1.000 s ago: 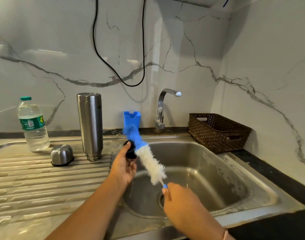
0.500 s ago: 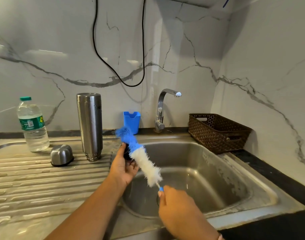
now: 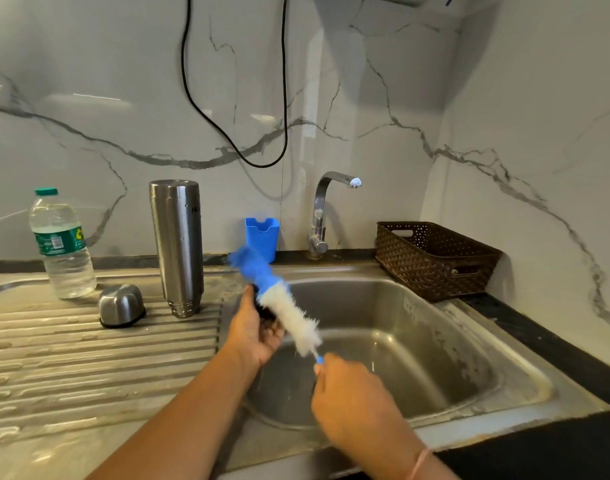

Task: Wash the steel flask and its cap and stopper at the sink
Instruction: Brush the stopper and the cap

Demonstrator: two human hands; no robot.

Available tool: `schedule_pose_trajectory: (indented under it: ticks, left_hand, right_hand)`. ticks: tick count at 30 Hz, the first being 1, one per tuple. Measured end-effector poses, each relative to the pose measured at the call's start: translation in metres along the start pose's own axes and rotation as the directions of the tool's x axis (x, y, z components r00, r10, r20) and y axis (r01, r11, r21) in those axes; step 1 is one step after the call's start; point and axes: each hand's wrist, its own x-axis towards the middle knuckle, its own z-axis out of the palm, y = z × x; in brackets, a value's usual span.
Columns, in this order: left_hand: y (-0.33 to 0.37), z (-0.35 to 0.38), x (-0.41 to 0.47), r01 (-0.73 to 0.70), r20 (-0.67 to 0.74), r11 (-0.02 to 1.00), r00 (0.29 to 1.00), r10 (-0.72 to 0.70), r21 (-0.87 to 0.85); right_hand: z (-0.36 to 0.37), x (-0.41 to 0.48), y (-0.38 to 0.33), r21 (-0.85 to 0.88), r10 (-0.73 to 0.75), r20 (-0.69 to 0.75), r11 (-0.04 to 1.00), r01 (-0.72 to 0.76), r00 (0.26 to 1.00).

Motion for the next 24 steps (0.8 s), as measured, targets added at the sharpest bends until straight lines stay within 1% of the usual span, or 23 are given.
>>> schedule_pose_trajectory:
  ticks: [2,4,7,9,10,11,13,14,16,17,19,22,24]
  left_hand:
    - [-0.005,0.005,-0.003,0.004,0.000,0.999,1.000,-0.004,0.050]
    - [-0.005,0.007,-0.004,-0.005,0.030,0.999,1.000,0.004,0.037]
    - [0.004,0.005,-0.003,-0.059,0.069,0.997,0.996,0.062,-0.055]
    - [0.008,-0.001,0.000,-0.076,0.035,0.990,0.996,0.081,-0.118]
    - [0.010,-0.004,0.002,-0.069,0.011,0.991,0.997,0.071,-0.119]
    - [0.010,-0.007,0.003,-0.054,-0.010,0.993,0.999,0.053,-0.101]
    - [0.005,-0.005,0.001,-0.014,-0.021,1.000,1.000,0.013,-0.010]
    - [0.001,-0.001,-0.001,-0.006,-0.006,0.999,1.000,0.006,0.043]
    - [-0.004,0.007,-0.006,-0.008,0.031,0.996,1.000,0.006,0.084]
    - [-0.005,0.010,-0.009,-0.012,0.043,0.997,0.999,0.009,0.072]
    - [0.000,0.008,-0.009,-0.033,0.074,0.999,0.997,0.034,-0.013]
    - [0.009,-0.005,0.001,-0.044,0.078,0.989,0.995,0.055,-0.143]
    - [0.012,-0.011,0.004,-0.018,0.086,0.980,0.996,0.036,-0.200]
  right_hand:
    - [-0.007,0.015,0.003,0.015,0.033,-0.047,0.999,-0.032,0.998]
    - [-0.012,0.023,0.006,0.024,0.034,-0.066,0.999,-0.033,0.997]
    - [-0.004,0.010,0.006,-0.008,0.023,-0.012,1.000,-0.023,1.000]
    - [0.007,-0.007,0.004,-0.014,0.012,0.051,1.000,-0.011,0.999]
    - [0.011,-0.013,0.003,-0.007,0.008,0.071,1.000,-0.008,0.997]
    - [0.011,-0.015,0.003,-0.003,0.011,0.074,1.000,-0.011,0.997]
    - [0.003,-0.006,0.005,-0.015,0.026,0.019,1.000,-0.025,0.999]
    - [-0.002,0.003,0.007,-0.023,0.033,-0.020,0.999,-0.033,0.999]
    - [-0.014,0.017,0.009,-0.013,0.023,-0.079,1.000,-0.024,0.997]
    - [-0.019,0.021,0.009,-0.005,0.009,-0.094,1.000,-0.010,0.996]
    - [-0.022,0.017,0.007,-0.007,-0.013,-0.079,1.000,0.012,0.997]
    - [-0.008,-0.007,0.001,-0.046,-0.047,0.022,0.998,0.048,0.999]
    - [-0.001,-0.019,-0.002,-0.009,-0.064,0.061,0.998,0.064,0.996]
